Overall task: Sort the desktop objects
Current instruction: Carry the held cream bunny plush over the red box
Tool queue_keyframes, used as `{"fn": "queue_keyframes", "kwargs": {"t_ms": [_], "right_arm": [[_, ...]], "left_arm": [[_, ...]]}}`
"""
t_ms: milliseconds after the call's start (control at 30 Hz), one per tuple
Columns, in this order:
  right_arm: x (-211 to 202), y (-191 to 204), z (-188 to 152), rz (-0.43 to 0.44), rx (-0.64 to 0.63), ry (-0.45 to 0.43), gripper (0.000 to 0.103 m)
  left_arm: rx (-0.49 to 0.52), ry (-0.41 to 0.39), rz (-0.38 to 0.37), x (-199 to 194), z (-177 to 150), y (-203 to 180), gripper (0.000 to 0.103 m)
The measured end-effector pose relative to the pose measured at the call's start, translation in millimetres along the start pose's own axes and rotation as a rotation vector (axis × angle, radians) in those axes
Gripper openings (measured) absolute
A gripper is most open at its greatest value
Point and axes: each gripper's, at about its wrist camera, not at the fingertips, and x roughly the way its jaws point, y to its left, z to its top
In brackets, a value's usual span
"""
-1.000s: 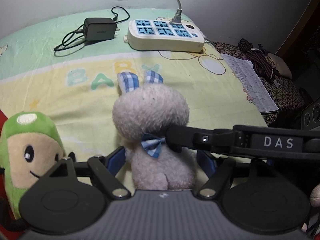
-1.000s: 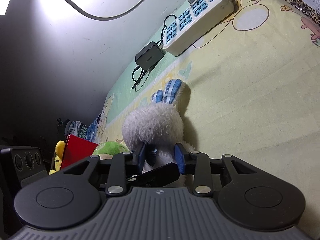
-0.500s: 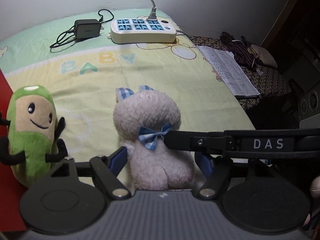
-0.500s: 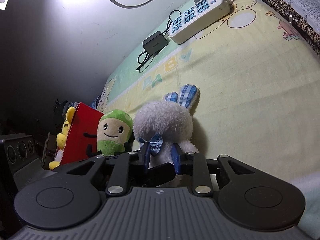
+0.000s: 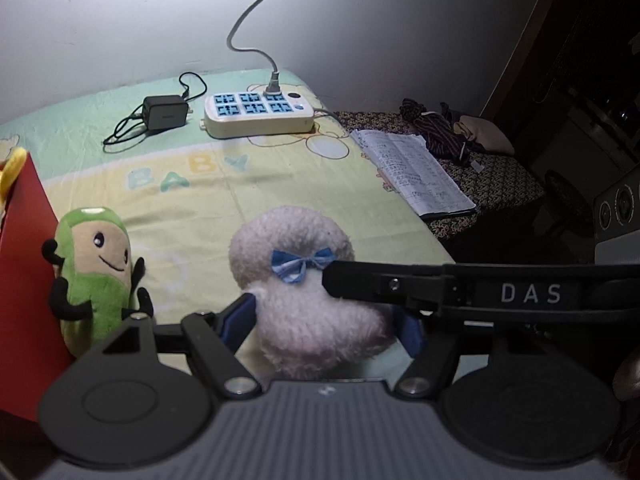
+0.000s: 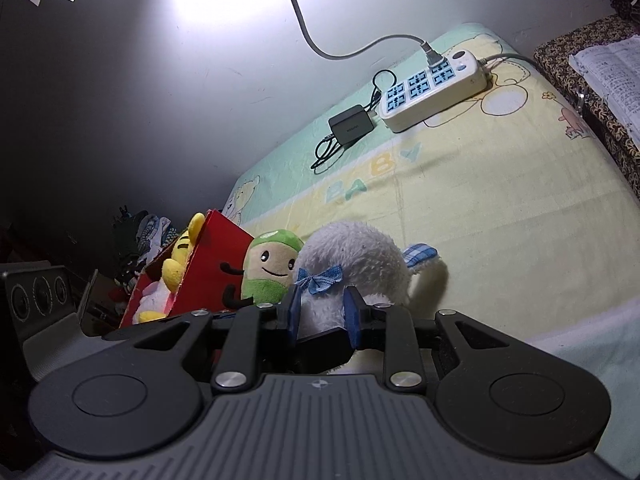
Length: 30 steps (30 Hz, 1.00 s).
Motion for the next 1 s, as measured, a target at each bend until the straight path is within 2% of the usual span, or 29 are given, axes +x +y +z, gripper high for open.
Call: {"fn": "queue_keyframes", "kwargs": {"t_ms": [267,567,800,1000], "right_arm": [[-14,53,-15,-0.008,-0.022,-0.111,0.027],[-20,122,-22,0.056,-0.097,-0.285,0.027],[1,166,-23,0.153,-0.160,-0.346,0.028],[37,212,-26,0.309,-0.209,-0.348,0.027]], "left_arm": [[0.054,-0.073,-0.048,-51,0,20,0.071],[0.077,-0.222,-0.113,-123,8,57,0.071],[0.099,-0.336,-0.056,-170,9,88,0.071],[0.107,-0.437,0.065,-218,1,126,0.071]]}}
